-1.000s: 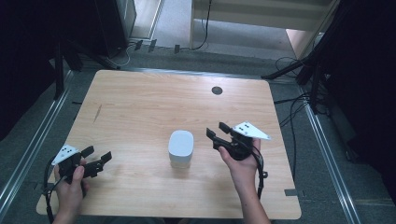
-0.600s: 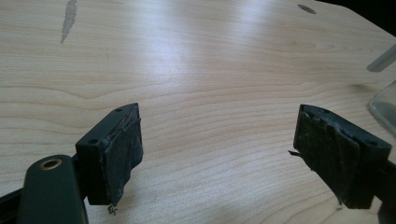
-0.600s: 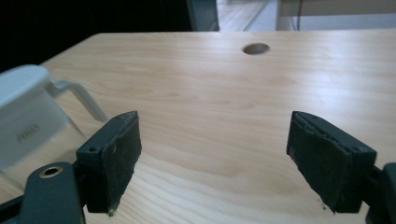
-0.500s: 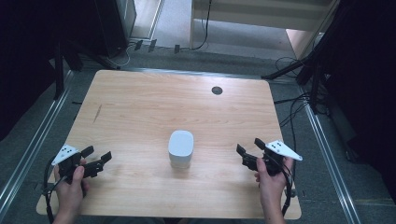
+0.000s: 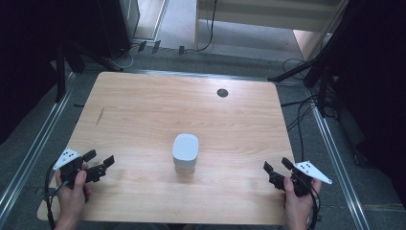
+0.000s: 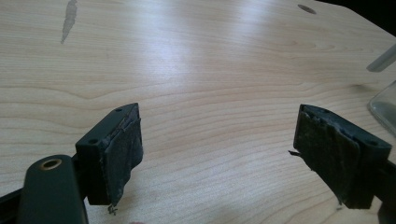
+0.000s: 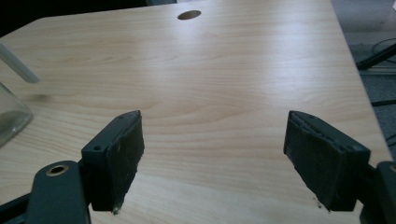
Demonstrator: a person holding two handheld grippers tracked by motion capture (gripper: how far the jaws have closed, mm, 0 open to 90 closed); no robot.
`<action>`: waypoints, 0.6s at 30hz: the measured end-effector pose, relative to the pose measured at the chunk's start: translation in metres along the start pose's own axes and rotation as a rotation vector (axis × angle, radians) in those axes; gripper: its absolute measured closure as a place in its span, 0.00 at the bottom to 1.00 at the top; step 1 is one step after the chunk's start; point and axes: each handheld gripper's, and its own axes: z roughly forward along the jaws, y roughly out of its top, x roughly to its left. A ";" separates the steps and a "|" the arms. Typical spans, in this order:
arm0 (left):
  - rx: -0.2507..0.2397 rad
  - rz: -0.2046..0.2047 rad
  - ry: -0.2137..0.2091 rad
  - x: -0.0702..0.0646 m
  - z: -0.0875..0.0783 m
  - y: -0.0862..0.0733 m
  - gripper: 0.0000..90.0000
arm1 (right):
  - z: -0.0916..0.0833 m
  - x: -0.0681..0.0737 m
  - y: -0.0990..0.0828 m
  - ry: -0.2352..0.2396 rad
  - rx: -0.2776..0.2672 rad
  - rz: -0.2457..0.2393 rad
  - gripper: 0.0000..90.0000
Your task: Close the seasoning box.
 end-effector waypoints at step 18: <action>0.000 0.005 0.002 -0.001 0.000 0.000 0.17 | -0.036 -0.033 -0.033 -0.063 0.017 0.042 0.25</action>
